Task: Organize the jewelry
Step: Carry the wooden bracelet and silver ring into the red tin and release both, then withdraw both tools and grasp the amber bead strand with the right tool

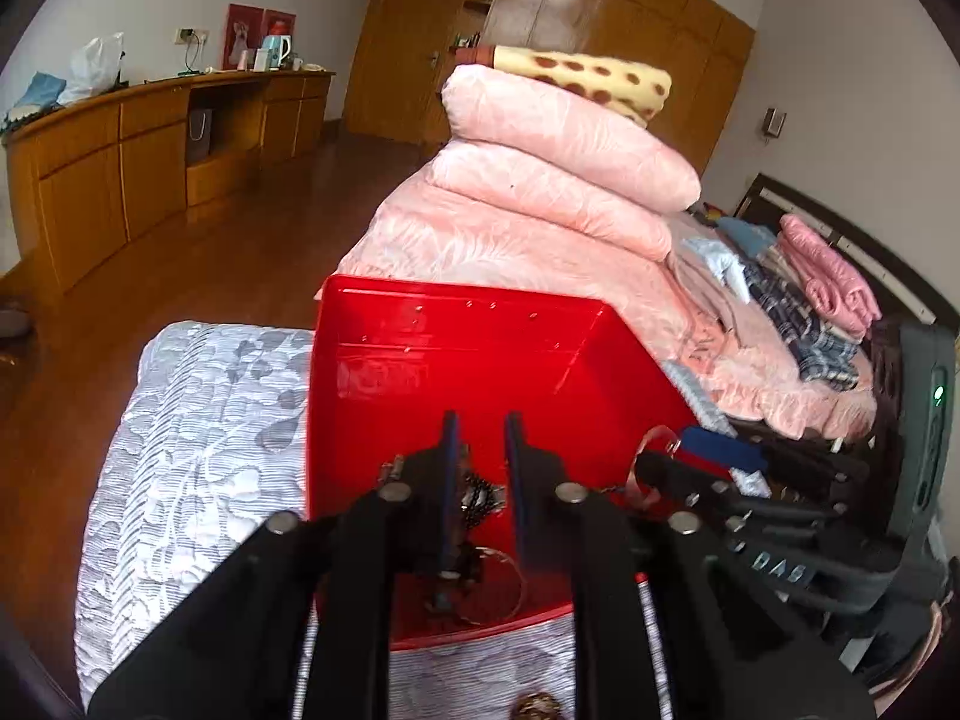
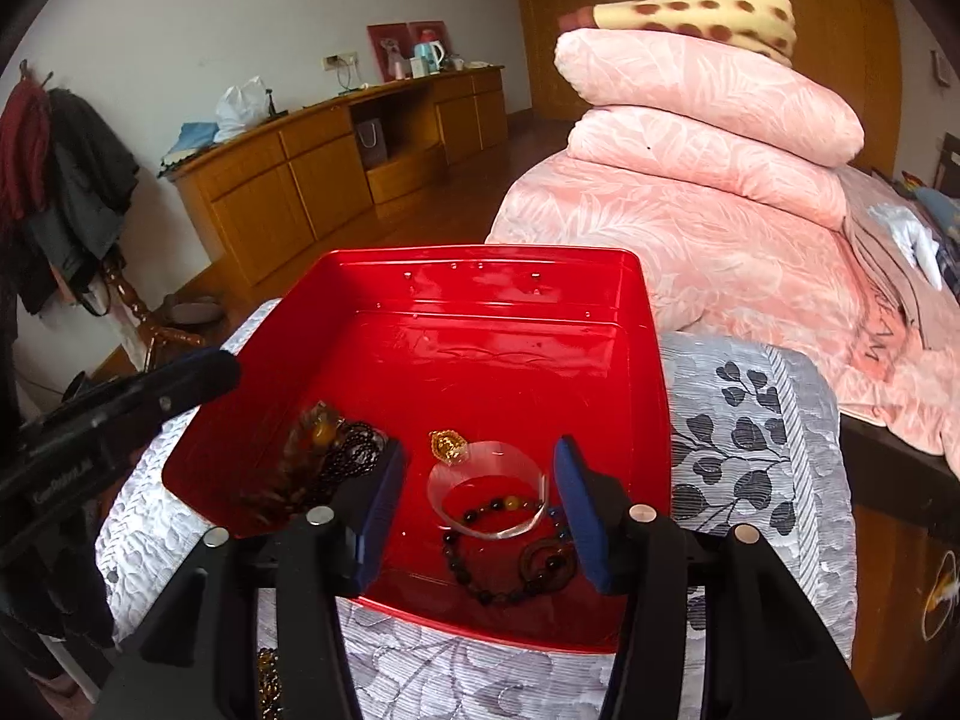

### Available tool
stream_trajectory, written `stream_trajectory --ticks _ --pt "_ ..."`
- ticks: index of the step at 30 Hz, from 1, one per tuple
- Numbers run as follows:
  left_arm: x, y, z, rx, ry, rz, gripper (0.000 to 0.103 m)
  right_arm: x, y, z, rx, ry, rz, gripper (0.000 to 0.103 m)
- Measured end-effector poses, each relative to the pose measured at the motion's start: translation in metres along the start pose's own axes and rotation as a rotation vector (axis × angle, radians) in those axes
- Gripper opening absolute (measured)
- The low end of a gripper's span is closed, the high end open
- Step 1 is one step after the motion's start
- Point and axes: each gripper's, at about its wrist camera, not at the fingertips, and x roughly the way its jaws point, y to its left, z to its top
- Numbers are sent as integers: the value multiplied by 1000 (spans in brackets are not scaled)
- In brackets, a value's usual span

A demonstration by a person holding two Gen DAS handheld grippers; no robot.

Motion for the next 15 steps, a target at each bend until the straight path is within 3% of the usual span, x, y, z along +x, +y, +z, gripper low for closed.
stream_trajectory --ticks 2,8,15 --pt "0 0 -1 12 -6 14 35 -3 1 0 -6 -7 -8 61" --pt "-9 -3 -8 39 -8 40 41 -17 7 -3 -19 -31 -17 61" --pt "-48 -6 -25 65 -65 86 69 -48 14 -22 -12 -71 -5 62"
